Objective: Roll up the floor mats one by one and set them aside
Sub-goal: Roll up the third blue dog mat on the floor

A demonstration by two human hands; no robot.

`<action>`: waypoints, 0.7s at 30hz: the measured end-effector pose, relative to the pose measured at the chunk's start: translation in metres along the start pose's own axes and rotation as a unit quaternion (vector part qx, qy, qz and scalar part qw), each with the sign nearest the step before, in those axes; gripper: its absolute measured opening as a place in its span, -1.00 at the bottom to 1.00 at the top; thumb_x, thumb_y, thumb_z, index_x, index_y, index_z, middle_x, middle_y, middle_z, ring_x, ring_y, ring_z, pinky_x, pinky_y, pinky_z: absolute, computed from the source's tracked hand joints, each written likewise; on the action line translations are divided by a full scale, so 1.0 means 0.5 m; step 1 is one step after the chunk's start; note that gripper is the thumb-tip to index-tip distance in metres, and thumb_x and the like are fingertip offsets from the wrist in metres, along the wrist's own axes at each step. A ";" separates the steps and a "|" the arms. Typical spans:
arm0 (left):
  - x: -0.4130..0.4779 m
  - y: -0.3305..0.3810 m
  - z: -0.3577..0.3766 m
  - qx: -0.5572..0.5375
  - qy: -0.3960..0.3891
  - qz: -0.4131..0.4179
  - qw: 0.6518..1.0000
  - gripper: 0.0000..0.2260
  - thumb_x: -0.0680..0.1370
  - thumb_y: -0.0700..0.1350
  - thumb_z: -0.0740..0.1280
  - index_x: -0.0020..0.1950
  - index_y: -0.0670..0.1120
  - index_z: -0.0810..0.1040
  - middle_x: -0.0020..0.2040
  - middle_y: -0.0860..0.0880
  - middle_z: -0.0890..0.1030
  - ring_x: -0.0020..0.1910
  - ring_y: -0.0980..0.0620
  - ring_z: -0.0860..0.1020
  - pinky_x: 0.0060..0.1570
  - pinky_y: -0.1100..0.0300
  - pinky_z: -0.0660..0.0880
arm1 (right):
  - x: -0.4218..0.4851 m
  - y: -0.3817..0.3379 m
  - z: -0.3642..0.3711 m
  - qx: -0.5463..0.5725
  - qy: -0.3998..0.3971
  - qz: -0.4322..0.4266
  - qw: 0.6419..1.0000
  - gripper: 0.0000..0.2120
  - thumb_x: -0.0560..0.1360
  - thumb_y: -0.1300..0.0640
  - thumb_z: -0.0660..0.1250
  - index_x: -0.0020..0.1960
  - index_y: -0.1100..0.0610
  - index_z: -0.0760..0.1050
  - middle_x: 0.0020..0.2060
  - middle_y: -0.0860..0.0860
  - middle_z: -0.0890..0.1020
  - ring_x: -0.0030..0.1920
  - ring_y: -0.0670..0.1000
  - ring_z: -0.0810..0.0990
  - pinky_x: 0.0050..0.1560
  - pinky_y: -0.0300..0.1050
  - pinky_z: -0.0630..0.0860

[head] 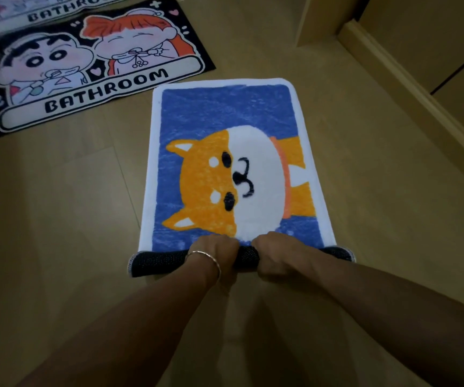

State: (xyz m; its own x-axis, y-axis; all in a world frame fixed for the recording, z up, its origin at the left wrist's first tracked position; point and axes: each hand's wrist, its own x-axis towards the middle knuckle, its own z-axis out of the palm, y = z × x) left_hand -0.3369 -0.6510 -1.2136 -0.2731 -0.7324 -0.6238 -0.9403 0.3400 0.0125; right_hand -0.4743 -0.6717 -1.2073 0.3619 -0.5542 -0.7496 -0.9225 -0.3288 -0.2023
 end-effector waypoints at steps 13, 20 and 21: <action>-0.039 0.004 0.039 0.042 0.088 0.079 0.992 -0.56 0.62 -0.05 0.12 0.46 -0.09 0.10 0.17 -0.19 0.46 -0.08 -0.19 0.55 -0.34 0.06 0.29 | -0.015 0.004 -0.006 0.003 -0.055 -0.052 0.997 -0.72 0.48 0.16 0.31 0.19 0.06 0.41 0.07 0.08 0.56 -0.06 0.06 0.50 -0.10 -0.10 0.40; -0.018 -0.009 0.020 -0.013 -0.052 0.086 0.995 -0.51 0.47 -0.04 0.39 0.34 -0.05 0.31 0.11 -0.15 0.54 0.04 -0.19 0.55 -0.13 0.01 0.45 | -0.020 0.000 0.060 -0.109 0.065 -0.095 0.987 -0.58 0.50 0.10 0.28 0.32 0.09 0.26 0.16 0.09 0.46 0.14 0.14 0.46 0.05 0.02 0.37; -0.019 -0.011 0.019 -0.010 -0.044 0.088 0.995 -0.49 0.46 -0.04 0.39 0.35 -0.04 0.29 0.10 -0.15 0.54 0.02 -0.19 0.55 -0.17 0.03 0.44 | -0.020 0.001 0.060 -0.099 0.069 -0.089 0.989 -0.58 0.50 0.11 0.28 0.31 0.10 0.27 0.15 0.09 0.46 0.14 0.14 0.47 0.06 0.02 0.38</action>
State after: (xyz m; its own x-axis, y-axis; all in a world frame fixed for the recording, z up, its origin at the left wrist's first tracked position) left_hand -0.3272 -0.6404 -1.2151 -0.4159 -0.6076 -0.6766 -0.8837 0.4458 0.1428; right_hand -0.4824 -0.6434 -1.2190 0.5435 -0.5682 -0.6178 -0.8029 -0.5665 -0.1853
